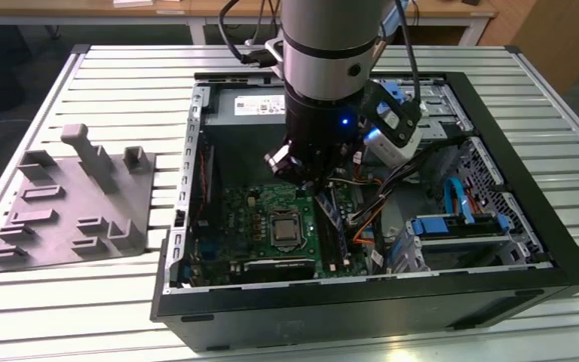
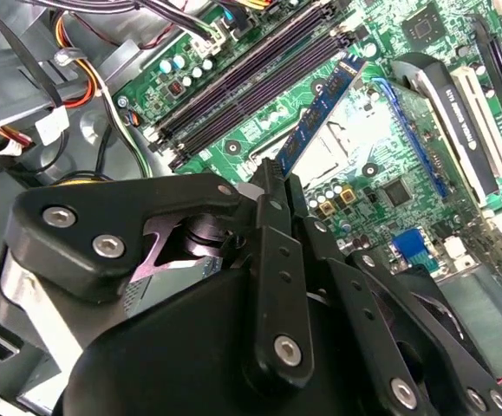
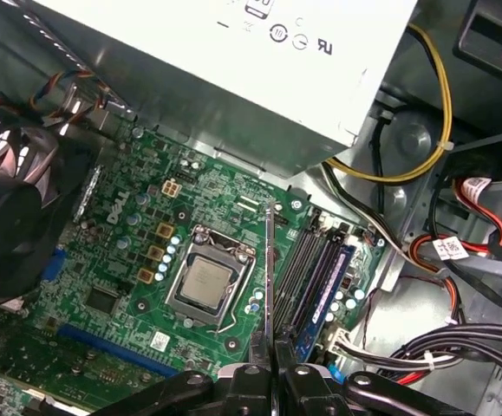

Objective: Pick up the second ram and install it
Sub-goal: 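Insert the second ram into the second slot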

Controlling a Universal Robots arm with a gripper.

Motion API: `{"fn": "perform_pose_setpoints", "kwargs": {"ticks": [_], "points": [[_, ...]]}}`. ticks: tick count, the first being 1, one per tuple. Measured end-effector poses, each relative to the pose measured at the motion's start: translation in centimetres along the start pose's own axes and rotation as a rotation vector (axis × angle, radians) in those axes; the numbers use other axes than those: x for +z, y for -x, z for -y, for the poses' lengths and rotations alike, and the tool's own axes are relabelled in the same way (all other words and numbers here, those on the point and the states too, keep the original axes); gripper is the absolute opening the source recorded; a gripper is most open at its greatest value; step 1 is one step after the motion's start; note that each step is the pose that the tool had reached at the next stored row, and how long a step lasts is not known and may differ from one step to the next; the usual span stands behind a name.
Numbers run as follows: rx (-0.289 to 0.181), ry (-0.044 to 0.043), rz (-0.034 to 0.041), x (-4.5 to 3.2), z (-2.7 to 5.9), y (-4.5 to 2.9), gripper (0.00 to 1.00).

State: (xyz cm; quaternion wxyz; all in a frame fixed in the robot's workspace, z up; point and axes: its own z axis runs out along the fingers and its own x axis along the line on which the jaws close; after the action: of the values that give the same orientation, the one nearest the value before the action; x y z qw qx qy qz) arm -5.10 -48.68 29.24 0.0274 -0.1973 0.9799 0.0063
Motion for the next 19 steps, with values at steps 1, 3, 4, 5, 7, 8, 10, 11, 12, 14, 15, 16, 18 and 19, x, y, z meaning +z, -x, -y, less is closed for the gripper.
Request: {"fn": "perform_pose_setpoints", "kwargs": {"ticks": [1,3,4,5,7,8,10,11,12,14,15,16,18,19], "points": [[0.005,-0.0003,0.0,0.0,0.0,0.0,0.14],[0.014,-0.0008,0.0,0.01,0.0,0.0,0.14],[0.019,-0.0011,0.0,0.01,0.0,0.0,0.14],[0.024,-0.0014,0.0001,0.01,0.0,0.0,0.14],[0.035,-0.002,0.0,0.01,0.0,0.0,0.14],[0.04,-0.0023,0.0001,0.01,0.0,0.0,0.14],[0.05,-0.0029,0.0001,0.01,0.0,0.0,0.14],[0.055,-0.0031,0.0001,0.02,0.0,0.0,0.14],[0.06,-0.0034,0.0001,0.02,0.0,0.0,0.14],[0.07,-0.004,0.0001,0.02,0.0,0.0,0.14],[0.075,-0.0043,0.0001,0.02,0.0,0.0,0.14],[0.08,-0.0046,0.0001,0.03,0.0,0.0,0.14],[0.095,-0.0054,0.0001,0.03,0.0,0.0,0.14],[0.099,-0.0056,0.0001,0.03,0.0,0.0,0.14]]}}
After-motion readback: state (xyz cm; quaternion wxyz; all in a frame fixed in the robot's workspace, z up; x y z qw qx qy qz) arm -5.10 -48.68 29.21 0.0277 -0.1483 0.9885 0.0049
